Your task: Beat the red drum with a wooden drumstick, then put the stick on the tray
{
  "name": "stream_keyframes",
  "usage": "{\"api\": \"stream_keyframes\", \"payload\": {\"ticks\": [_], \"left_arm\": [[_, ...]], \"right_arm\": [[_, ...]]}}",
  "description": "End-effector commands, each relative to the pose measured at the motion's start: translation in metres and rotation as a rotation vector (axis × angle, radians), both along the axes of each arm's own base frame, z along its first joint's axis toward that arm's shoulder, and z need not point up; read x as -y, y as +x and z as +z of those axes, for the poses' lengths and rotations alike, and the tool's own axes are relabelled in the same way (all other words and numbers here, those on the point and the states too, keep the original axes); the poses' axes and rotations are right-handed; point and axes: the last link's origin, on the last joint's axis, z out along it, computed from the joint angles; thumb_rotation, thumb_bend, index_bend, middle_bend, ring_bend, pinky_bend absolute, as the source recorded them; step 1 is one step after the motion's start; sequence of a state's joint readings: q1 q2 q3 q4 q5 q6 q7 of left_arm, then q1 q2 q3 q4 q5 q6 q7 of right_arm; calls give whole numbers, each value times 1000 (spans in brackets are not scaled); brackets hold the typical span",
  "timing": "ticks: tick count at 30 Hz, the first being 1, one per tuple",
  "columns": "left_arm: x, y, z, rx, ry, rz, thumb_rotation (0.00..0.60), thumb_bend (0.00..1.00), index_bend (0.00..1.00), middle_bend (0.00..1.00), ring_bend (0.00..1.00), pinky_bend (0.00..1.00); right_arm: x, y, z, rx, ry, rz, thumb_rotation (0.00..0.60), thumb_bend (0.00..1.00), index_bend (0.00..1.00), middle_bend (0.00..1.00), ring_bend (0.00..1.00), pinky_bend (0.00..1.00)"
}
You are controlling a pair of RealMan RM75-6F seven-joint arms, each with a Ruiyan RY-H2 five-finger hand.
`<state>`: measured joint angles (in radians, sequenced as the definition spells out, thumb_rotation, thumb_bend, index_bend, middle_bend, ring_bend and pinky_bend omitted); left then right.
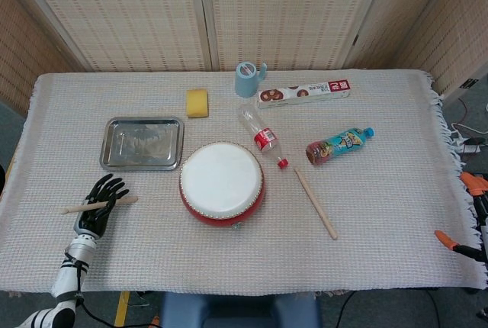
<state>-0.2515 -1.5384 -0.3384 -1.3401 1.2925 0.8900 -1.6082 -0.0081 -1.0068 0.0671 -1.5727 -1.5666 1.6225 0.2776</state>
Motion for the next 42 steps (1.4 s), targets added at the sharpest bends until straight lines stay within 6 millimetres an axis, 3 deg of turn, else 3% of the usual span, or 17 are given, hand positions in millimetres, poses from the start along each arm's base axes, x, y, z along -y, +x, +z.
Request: {"api": "stream_keyframes", "payload": {"ticks": [1, 13, 20, 38, 42], "left_arm": [[-5, 8, 0, -14, 10, -18, 600, 444, 304, 311, 241, 287], [-33, 44, 8, -94, 27, -76, 600, 442, 369, 364, 291, 348], [-42, 55, 1, -123, 4, -81, 600, 443, 431, 402, 314, 363], [-42, 55, -20, -148, -17, -50, 600, 438, 502, 446, 360, 379], [-42, 54, -22, -138, -23, -46, 600, 347, 573, 515, 435, 405]], "right_arm": [[0, 0, 0, 0, -1, 0, 600, 111, 45, 87, 48, 66], [-1, -2, 1, 4, -2, -6, 600, 111, 45, 87, 48, 66], [-2, -2, 1, 4, -3, -9, 600, 111, 45, 87, 48, 66], [-3, -4, 2, 8, -7, -13, 600, 111, 45, 87, 47, 66], [-3, -5, 2, 9, -7, -15, 600, 111, 45, 87, 48, 66]]}}
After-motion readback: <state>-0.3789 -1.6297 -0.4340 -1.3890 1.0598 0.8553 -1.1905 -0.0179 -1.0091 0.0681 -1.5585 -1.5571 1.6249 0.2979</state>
